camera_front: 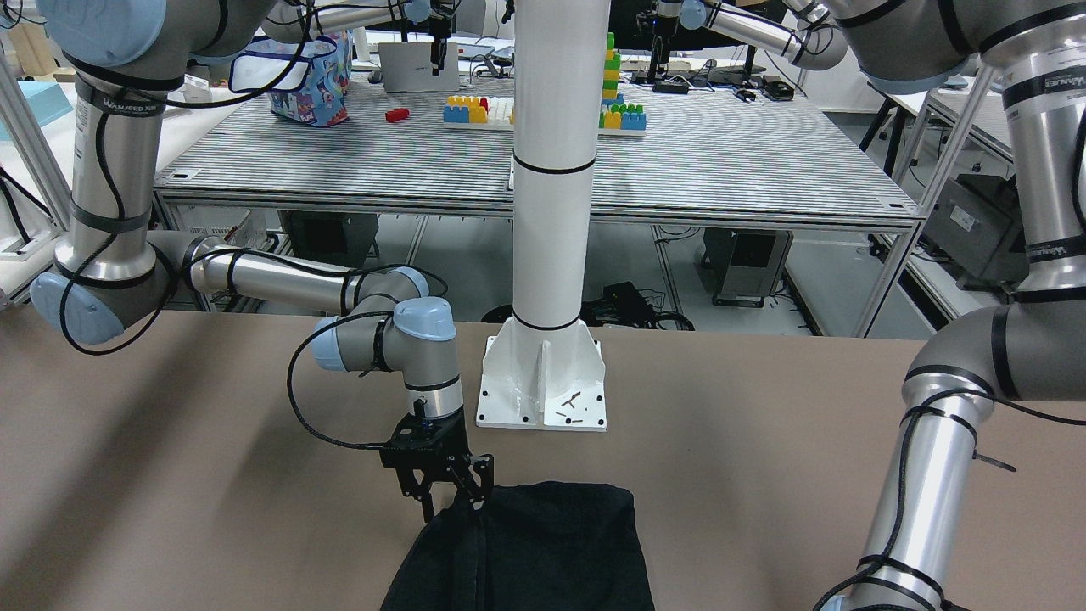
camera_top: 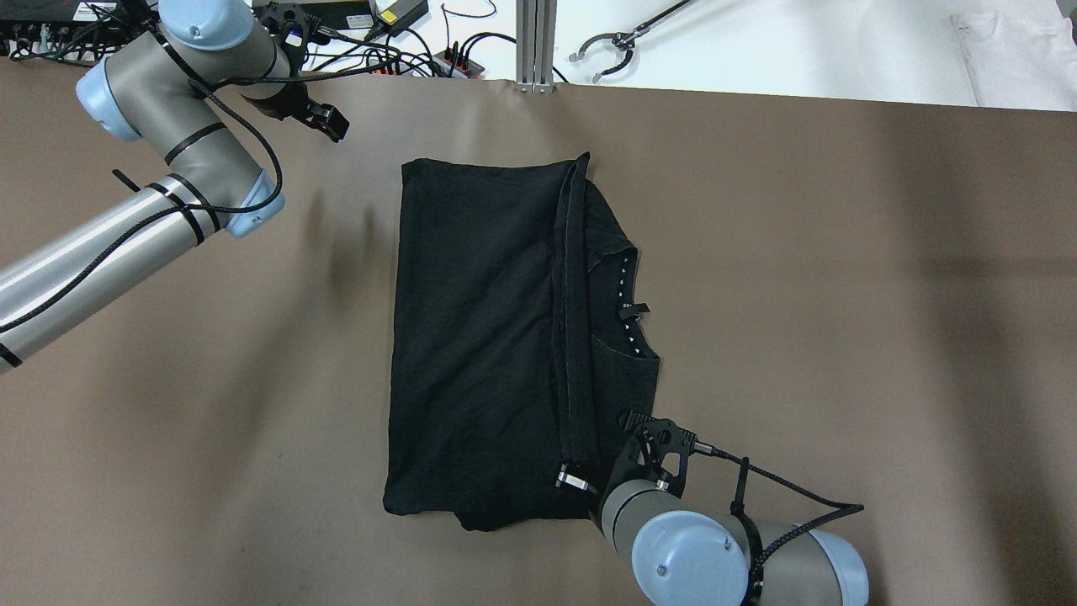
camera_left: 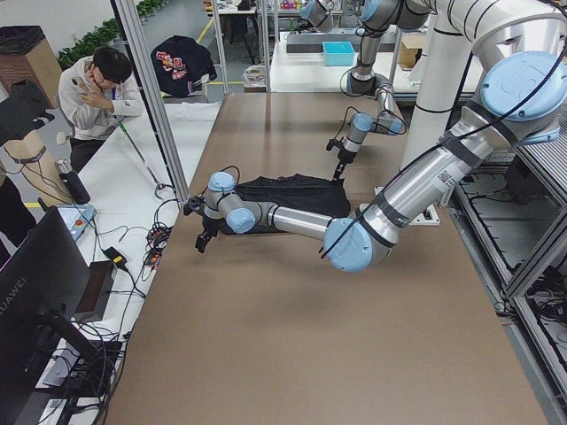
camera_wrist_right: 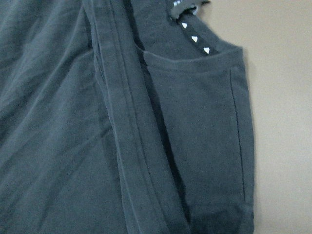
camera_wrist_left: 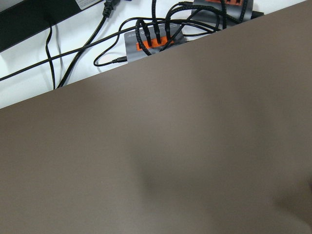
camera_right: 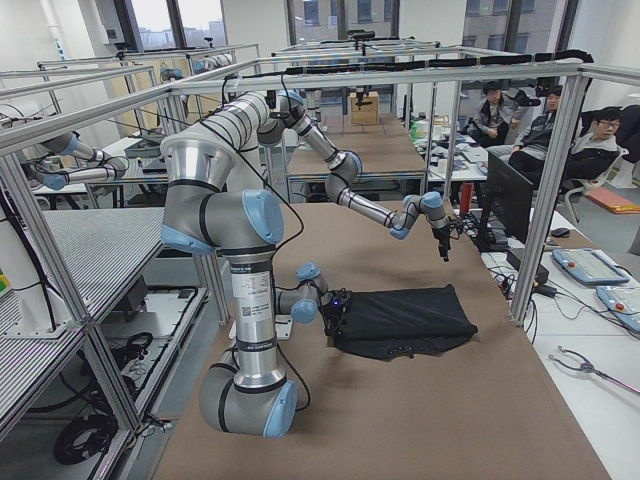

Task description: Fold clothes

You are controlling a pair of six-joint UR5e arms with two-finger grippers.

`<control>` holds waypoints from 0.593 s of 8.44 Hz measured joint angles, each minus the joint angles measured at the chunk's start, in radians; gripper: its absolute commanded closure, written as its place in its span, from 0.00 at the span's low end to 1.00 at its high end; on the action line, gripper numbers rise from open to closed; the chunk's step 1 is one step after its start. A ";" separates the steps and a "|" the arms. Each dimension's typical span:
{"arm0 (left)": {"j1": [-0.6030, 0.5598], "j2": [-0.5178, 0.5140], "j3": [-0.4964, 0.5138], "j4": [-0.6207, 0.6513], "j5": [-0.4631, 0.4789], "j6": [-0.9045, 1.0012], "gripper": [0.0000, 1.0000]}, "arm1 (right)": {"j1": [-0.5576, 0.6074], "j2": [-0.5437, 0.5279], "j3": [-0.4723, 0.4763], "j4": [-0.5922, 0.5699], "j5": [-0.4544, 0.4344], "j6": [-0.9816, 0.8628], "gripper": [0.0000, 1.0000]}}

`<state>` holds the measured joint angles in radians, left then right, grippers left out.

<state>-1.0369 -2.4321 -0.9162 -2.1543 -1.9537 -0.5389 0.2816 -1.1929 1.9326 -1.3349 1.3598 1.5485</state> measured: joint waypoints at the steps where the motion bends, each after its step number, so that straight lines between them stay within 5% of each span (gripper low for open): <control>1: 0.002 0.012 -0.014 0.000 0.000 -0.005 0.00 | 0.041 0.006 -0.004 -0.004 0.001 -0.079 0.06; 5: 0.013 0.043 -0.058 -0.001 -0.002 -0.026 0.00 | 0.141 0.149 -0.129 -0.174 0.058 -0.276 0.06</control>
<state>-1.0238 -2.3886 -0.9745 -2.1553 -1.9556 -0.5649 0.4221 -1.0436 1.8038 -1.5084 1.4183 1.2724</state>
